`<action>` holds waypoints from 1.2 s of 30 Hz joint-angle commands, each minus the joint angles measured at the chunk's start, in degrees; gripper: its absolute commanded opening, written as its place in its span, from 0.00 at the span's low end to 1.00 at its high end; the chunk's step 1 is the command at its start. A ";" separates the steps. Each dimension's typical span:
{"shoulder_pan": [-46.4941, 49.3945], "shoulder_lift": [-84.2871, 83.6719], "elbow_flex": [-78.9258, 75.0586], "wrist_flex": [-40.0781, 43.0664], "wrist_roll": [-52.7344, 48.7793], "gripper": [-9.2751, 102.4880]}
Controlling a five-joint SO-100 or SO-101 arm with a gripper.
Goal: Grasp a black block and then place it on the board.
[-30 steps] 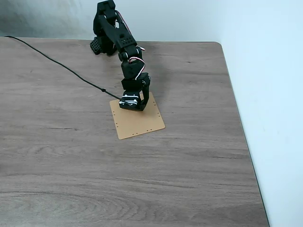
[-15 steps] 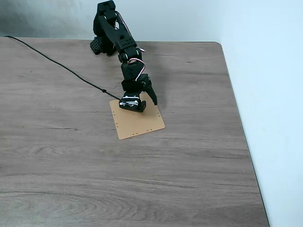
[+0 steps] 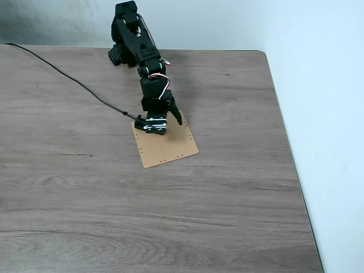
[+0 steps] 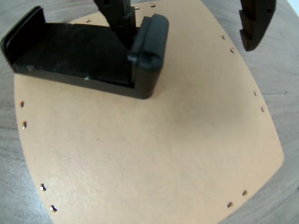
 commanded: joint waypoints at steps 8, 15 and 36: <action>-2.02 -0.44 -1.23 -4.57 13.62 0.33; -1.93 1.41 5.62 -10.99 19.07 0.36; 1.67 25.66 -1.05 21.27 25.58 0.22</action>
